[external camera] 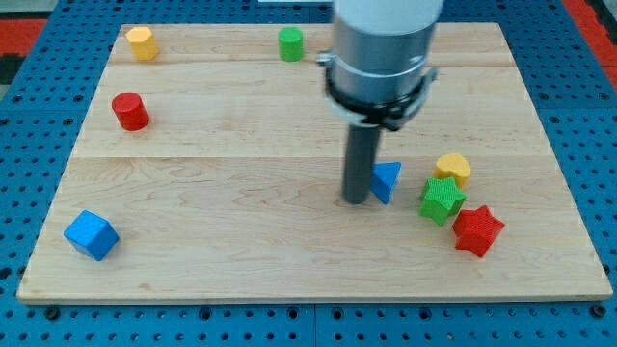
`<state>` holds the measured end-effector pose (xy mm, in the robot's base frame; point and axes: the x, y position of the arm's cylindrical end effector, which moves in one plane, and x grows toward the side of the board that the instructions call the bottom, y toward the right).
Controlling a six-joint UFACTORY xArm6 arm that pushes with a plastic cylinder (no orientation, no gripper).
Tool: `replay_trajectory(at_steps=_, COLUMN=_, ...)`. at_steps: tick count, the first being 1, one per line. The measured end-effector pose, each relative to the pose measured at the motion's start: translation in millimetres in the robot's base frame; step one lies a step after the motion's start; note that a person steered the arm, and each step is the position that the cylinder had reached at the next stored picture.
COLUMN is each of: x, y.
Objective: Move the blue cube towards the bottom center of the board
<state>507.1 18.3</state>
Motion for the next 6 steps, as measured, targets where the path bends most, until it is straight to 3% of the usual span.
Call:
replay_trajectory(at_steps=2, x=103, y=-199)
replay_trajectory(at_steps=3, x=94, y=-297)
replay_trajectory(at_steps=4, x=42, y=-289)
replay_trajectory(at_steps=5, x=33, y=-183)
replay_trajectory(at_steps=6, x=53, y=-200)
